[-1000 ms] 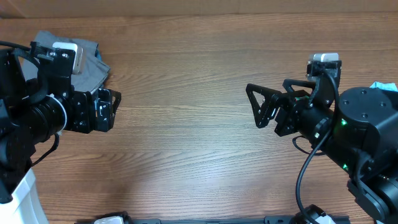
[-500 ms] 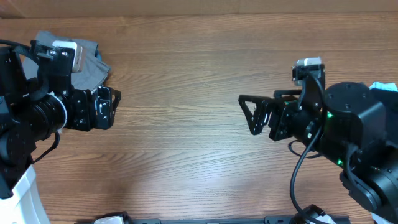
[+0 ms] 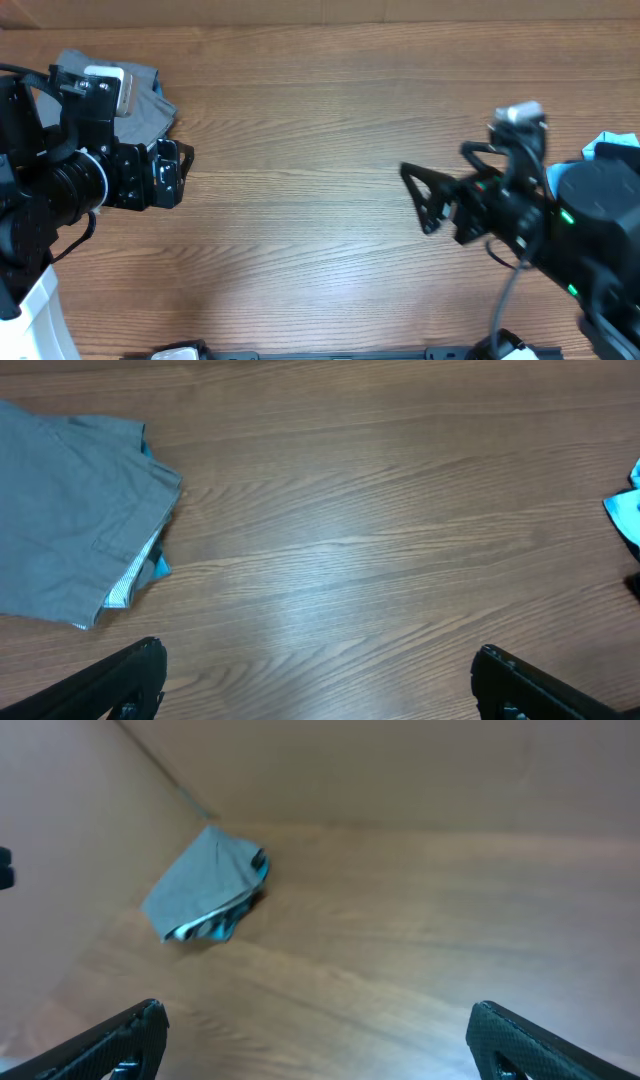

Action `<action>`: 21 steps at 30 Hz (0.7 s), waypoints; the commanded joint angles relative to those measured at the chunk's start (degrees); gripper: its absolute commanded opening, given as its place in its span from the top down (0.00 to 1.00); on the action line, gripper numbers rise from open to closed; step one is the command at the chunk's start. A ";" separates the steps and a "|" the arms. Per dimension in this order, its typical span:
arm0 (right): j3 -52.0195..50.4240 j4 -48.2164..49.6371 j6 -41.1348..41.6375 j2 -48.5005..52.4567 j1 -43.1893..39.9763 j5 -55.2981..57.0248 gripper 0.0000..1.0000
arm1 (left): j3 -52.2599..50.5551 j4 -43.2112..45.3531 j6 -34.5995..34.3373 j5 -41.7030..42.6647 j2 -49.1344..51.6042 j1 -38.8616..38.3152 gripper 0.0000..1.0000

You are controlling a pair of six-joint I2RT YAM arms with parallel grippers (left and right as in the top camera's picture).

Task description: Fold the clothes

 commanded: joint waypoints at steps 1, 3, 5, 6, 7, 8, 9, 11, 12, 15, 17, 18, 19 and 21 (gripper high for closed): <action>0.70 0.37 -6.43 -4.28 -0.72 5.64 0.00 | -0.17 -0.07 -0.57 -0.37 0.09 -0.11 0.00; 0.52 1.09 -8.68 -5.68 -3.41 6.12 0.00 | -0.17 -0.07 -0.57 -0.37 0.09 -0.11 0.00; -0.96 3.58 -10.08 -7.30 -8.13 5.90 0.00 | -0.17 -0.07 -0.57 -0.37 0.09 -0.11 0.00; -2.47 5.38 -10.08 -8.35 -10.95 5.92 0.00 | -0.17 -0.07 -0.57 -0.37 0.09 -0.11 0.00; -4.50 7.30 -10.05 -9.64 -14.14 5.66 0.00 | -0.17 -0.07 -0.57 -0.37 0.09 -0.11 0.00; -6.97 9.14 -10.05 -11.21 -17.29 4.42 0.00 | -0.17 -0.07 -0.57 -0.37 0.09 -0.11 0.00; -9.40 10.62 -10.05 -12.81 -19.67 3.06 0.00 | -0.17 -0.07 -0.57 -0.37 0.09 -0.11 0.00; -15.52 13.31 -10.01 -16.65 -23.54 1.25 0.00 | -0.17 -0.07 -0.57 -0.37 0.09 -0.11 0.00; -18.34 14.43 -9.99 -18.47 -24.72 1.16 0.00 | -0.17 -0.07 -0.57 -0.37 0.09 -0.11 0.00; -28.72 18.16 -9.99 -25.29 -27.98 1.16 0.00 | -0.17 -0.07 -0.57 -0.37 0.09 -0.11 0.00; -34.56 21.07 -9.05 -29.57 -29.62 1.09 0.00 | -0.17 -0.07 -0.57 -0.37 0.09 -0.11 0.00; -37.55 22.45 -8.22 -31.91 -30.27 1.03 0.00 | -0.17 -0.07 -0.57 -0.37 0.09 -0.11 0.00; -40.37 23.28 -7.80 -34.18 -30.82 0.81 0.00 | -0.17 -0.07 -0.57 -0.37 0.09 -0.11 0.00; -45.20 24.28 -7.87 -38.21 -31.69 0.26 0.00 | -0.17 -0.07 -0.57 -0.37 0.09 -0.11 0.00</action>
